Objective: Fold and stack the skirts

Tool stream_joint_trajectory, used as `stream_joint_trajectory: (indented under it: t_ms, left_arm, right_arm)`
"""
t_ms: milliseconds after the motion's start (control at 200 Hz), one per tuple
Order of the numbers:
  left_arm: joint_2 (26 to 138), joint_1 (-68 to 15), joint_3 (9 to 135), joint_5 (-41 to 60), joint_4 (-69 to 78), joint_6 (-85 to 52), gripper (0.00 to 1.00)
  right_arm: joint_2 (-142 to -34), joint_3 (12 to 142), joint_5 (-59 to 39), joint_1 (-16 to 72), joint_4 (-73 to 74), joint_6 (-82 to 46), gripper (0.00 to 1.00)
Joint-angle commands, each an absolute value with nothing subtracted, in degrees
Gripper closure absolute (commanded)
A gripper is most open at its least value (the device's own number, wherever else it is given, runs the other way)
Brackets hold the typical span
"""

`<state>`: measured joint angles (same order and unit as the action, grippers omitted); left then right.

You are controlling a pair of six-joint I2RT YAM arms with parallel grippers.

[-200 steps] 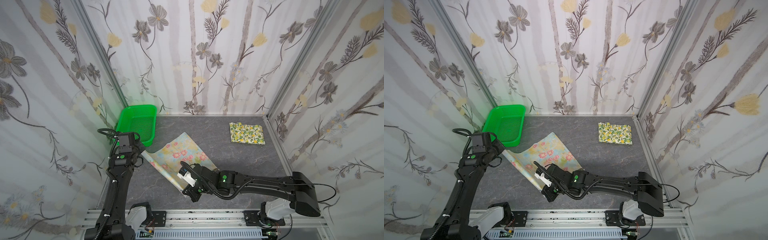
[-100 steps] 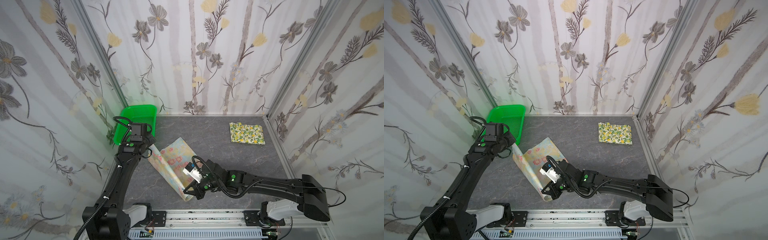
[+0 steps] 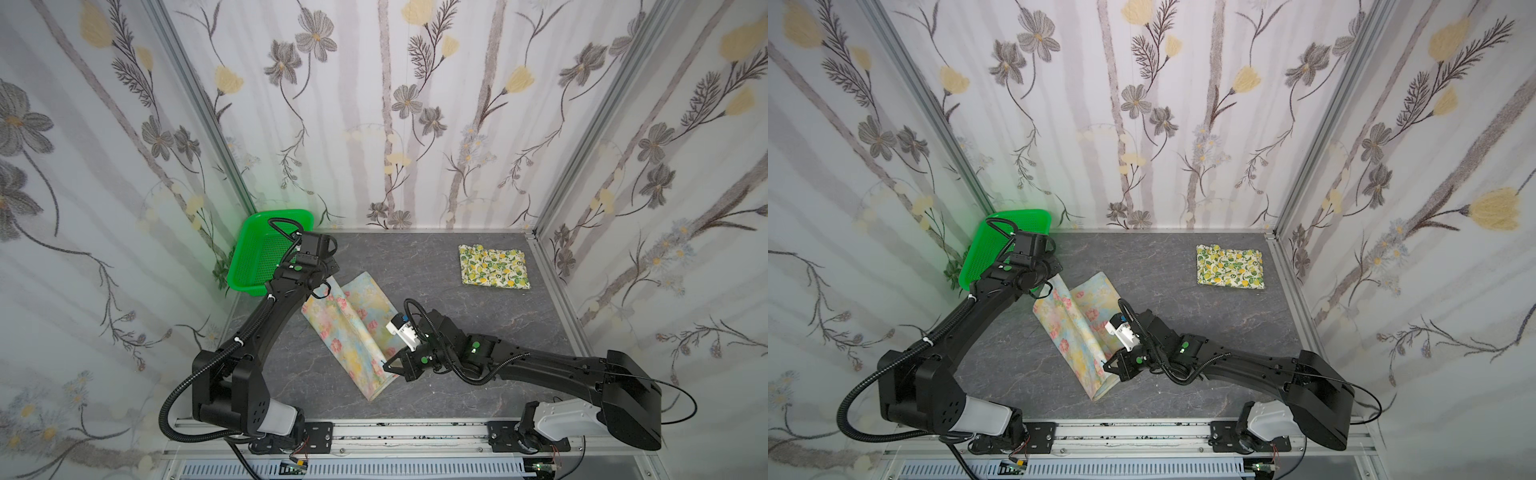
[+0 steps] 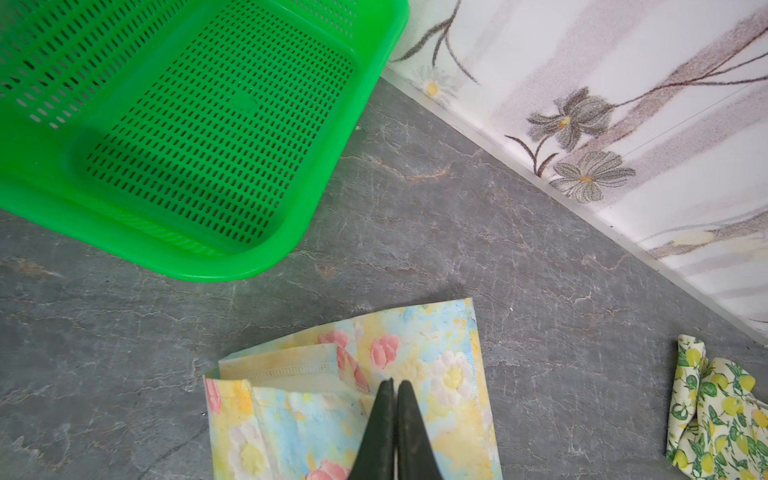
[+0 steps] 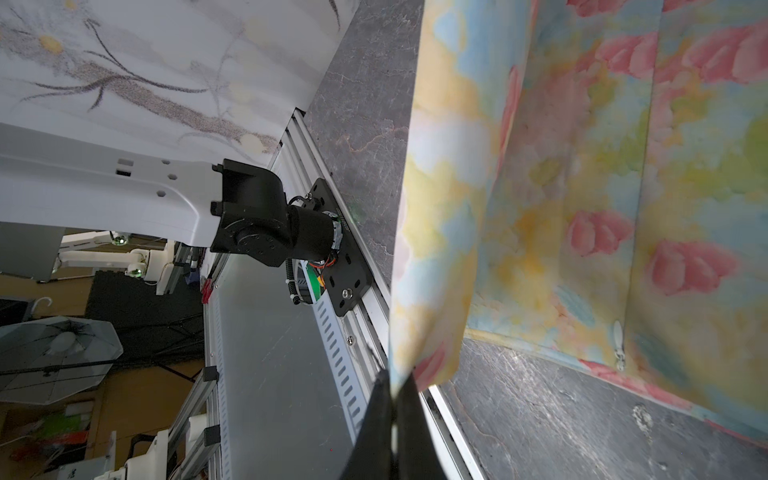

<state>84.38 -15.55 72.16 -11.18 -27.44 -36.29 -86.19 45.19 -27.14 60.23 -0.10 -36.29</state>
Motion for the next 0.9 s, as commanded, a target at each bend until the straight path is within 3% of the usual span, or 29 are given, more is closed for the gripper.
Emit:
stream_joint_trajectory:
  t_ms: [0, 295, 560, 899]
  left_arm:
    - [85.93, -16.94, 73.74, -13.86, -24.79, -37.09, 1.00]
    - [79.36, -17.05, 73.06, -17.77, -24.96, -36.85, 1.00]
    - [69.58, -15.27, 70.62, -19.66, -26.55, -35.54, 1.00]
    - [69.01, -14.40, 72.57, -20.28, -28.38, -35.07, 1.00]
  right_arm:
    - [-86.00, 45.16, -26.62, 60.03, 1.47, -36.47, 1.00]
    - [-83.67, 46.14, -25.67, 61.48, 0.46, -36.22, 1.00]
    - [-86.69, 50.91, -23.55, 68.74, 0.62, -36.41, 1.00]
    - [-89.56, 54.40, -24.17, 72.10, 1.63, -36.93, 1.00]
